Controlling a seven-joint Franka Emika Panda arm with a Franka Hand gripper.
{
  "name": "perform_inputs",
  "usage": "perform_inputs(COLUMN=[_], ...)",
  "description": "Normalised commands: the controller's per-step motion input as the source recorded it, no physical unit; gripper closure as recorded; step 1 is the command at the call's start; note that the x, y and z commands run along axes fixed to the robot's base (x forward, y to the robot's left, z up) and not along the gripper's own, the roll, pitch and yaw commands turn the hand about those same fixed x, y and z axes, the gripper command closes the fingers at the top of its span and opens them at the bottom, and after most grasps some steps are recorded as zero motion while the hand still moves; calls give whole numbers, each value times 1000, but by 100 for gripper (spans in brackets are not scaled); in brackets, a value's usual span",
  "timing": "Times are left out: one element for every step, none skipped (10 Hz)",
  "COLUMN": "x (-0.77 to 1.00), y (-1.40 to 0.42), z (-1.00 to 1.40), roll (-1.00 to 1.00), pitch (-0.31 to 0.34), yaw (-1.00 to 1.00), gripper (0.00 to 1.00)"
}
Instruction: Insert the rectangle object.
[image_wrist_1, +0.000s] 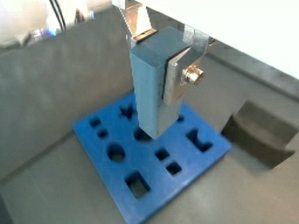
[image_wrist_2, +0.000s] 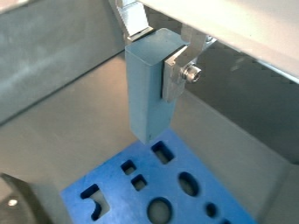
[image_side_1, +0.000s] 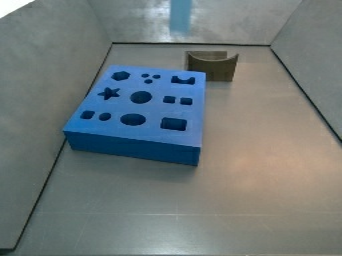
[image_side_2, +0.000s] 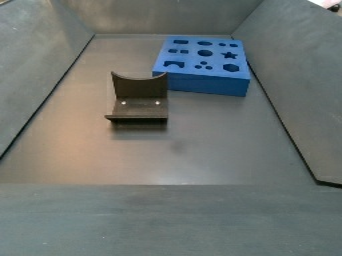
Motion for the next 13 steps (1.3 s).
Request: perform_inputs(x=[-222, -87, -28, -23, 0, 0, 0, 0, 0, 0, 0, 0, 0], y=[-80, -46, -33, -27, -177, -171, -166, -163, -129, -23, 0, 0, 0], z=[714, 366, 199, 170, -474, -506, -549, -574, -589, -623, -614, -623, -637], roll=[40, -9, -4, 1, 0, 0, 0, 0, 0, 0, 0, 0, 0], pitch=[69, 67, 89, 83, -56, -63, -69, -66, -66, -91, -90, -81, -59], yaw=[-156, -86, -32, -20, -957, -960, -963, -966, -991, -1000, -1000, -1000, -1000], gripper=[100, 100, 100, 100, 100, 100, 100, 100, 100, 100, 100, 100, 100])
